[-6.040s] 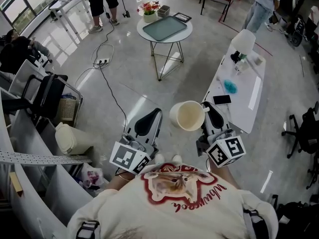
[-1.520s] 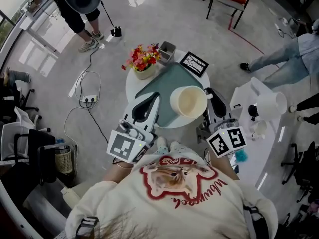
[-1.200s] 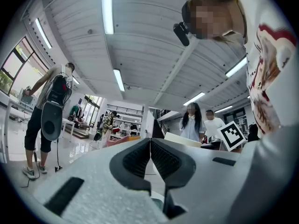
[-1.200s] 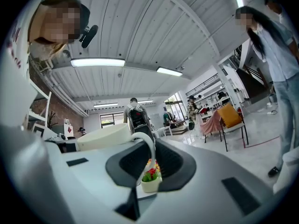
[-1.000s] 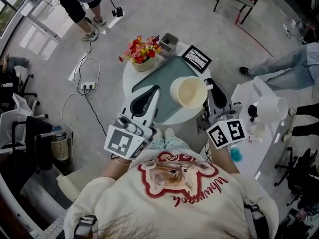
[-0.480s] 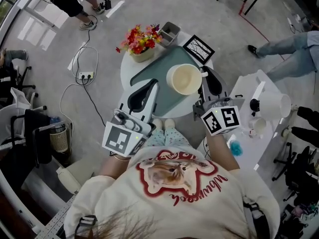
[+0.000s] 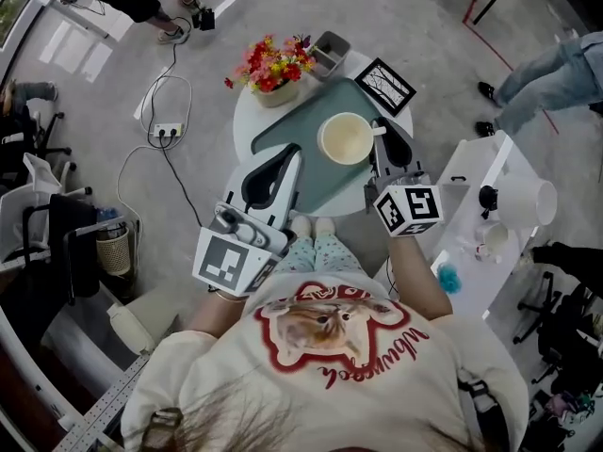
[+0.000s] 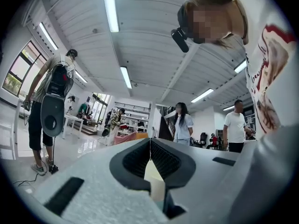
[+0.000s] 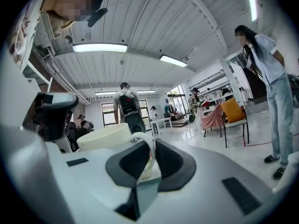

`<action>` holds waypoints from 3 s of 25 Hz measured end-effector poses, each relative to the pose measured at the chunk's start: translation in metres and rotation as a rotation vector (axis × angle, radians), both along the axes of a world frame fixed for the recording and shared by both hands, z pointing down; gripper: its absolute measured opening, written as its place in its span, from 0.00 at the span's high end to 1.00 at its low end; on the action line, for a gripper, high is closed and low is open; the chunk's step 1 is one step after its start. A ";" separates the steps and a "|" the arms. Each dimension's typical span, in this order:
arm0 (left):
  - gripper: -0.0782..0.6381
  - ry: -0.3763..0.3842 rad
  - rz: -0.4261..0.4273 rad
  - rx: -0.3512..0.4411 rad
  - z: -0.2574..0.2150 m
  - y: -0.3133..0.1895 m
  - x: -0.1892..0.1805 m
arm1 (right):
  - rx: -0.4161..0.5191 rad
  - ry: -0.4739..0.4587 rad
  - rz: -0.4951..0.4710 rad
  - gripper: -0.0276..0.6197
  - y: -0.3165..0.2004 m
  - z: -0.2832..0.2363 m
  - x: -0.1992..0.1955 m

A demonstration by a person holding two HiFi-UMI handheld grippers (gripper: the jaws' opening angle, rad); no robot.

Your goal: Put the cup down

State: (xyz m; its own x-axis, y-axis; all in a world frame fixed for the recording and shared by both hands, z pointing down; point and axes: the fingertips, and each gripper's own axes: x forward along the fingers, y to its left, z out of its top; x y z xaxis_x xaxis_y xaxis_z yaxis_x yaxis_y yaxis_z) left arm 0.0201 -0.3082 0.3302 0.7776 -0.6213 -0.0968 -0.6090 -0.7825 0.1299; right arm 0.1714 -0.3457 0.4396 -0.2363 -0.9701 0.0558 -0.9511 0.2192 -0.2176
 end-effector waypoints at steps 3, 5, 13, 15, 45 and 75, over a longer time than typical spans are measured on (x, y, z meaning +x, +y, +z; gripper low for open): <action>0.87 -0.006 -0.008 0.003 -0.002 0.002 -0.001 | -0.020 0.004 -0.009 0.88 -0.006 0.020 -0.001; 0.87 -0.012 -0.014 0.004 -0.002 0.003 -0.001 | -0.030 0.006 -0.017 0.88 -0.010 0.033 -0.002; 0.87 -0.034 -0.043 -0.012 0.004 0.010 -0.008 | -0.074 -0.012 -0.031 0.88 -0.020 0.067 -0.005; 0.87 -0.030 -0.052 -0.012 0.004 0.010 -0.011 | -0.083 0.000 -0.035 0.88 -0.024 0.076 -0.007; 0.87 -0.056 -0.140 -0.057 0.006 0.019 -0.042 | -0.236 0.085 -0.081 0.88 -0.050 0.159 -0.021; 0.87 -0.038 -0.137 -0.047 -0.002 0.016 -0.044 | -0.358 0.186 -0.068 0.88 -0.044 0.196 -0.017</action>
